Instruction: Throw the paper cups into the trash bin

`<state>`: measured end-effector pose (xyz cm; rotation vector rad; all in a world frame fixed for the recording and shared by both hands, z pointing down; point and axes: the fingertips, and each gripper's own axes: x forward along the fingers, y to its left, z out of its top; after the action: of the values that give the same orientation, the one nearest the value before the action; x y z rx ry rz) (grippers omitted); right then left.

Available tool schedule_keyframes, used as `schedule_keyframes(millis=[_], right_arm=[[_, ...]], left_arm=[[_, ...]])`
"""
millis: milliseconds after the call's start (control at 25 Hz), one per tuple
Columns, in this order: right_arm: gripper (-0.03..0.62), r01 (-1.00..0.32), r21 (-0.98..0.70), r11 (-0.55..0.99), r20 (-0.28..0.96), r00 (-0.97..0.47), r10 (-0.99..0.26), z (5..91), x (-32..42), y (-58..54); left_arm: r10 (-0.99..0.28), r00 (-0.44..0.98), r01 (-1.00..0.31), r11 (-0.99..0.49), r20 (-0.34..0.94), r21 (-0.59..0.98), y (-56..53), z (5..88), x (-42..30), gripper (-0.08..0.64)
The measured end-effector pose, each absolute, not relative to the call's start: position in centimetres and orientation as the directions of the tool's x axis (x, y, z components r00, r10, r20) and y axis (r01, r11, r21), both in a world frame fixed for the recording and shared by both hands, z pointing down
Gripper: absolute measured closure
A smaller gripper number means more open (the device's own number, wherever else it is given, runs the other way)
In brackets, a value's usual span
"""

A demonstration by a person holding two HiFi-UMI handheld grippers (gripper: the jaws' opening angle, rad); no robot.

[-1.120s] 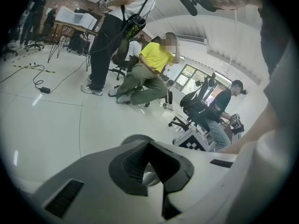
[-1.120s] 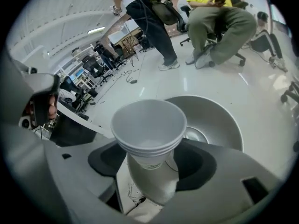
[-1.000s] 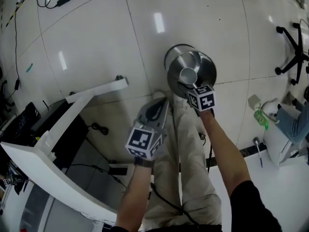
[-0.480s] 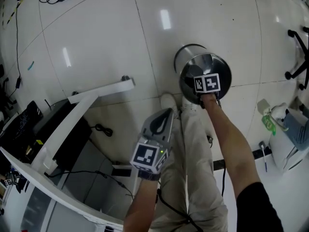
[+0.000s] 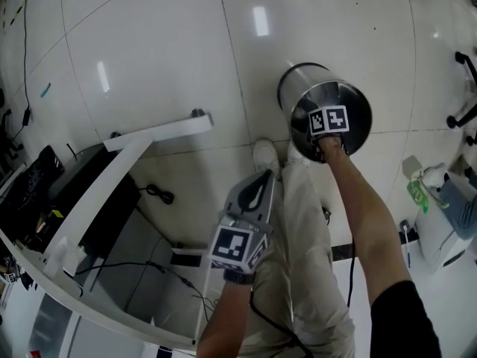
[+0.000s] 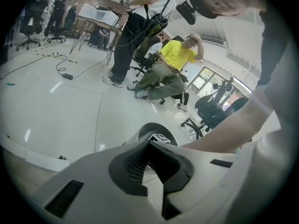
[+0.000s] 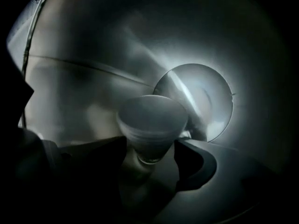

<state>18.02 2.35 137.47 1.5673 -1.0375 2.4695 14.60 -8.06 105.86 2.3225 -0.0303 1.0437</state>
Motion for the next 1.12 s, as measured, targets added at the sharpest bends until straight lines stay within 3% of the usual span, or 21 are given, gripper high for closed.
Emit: schedule_keyframes(millis=[280,520,600,800,1120], right_arm=[[0.252,-0.381,-0.554,-0.741,0.79,-0.522,-0.323,134.4,18.1,2.0],[0.253,-0.429,-0.618,-0.659,0.785,-0.295,-0.545,124.1,22.3,-2.0],[0.323,-0.5,-0.612,-0.613,0.775,-0.226,-0.591,120.1,23.9,-2.4],[0.573,-0.586,-0.65,-0.483,0.697,-0.208,-0.686,105.7,21.6,-1.5],[0.589,-0.771,-0.49,-0.407,0.654,-0.016,-0.757,89.7,23.9,-2.0]], left_arm=[[0.219,0.683,-0.24,-0.833,0.696,0.498,-8.0,103.9,15.6,0.557],[0.203,0.715,-0.193,-0.862,0.669,0.468,-9.9,98.0,18.7,0.557],[0.203,0.732,-0.17,-0.87,0.65,0.462,-10.4,95.6,19.9,0.557],[0.194,0.744,-0.172,-0.869,0.64,0.463,-9.7,87.6,18.4,0.557],[0.222,0.792,-0.064,-0.896,0.569,0.439,-9.3,78.1,19.1,0.557]])
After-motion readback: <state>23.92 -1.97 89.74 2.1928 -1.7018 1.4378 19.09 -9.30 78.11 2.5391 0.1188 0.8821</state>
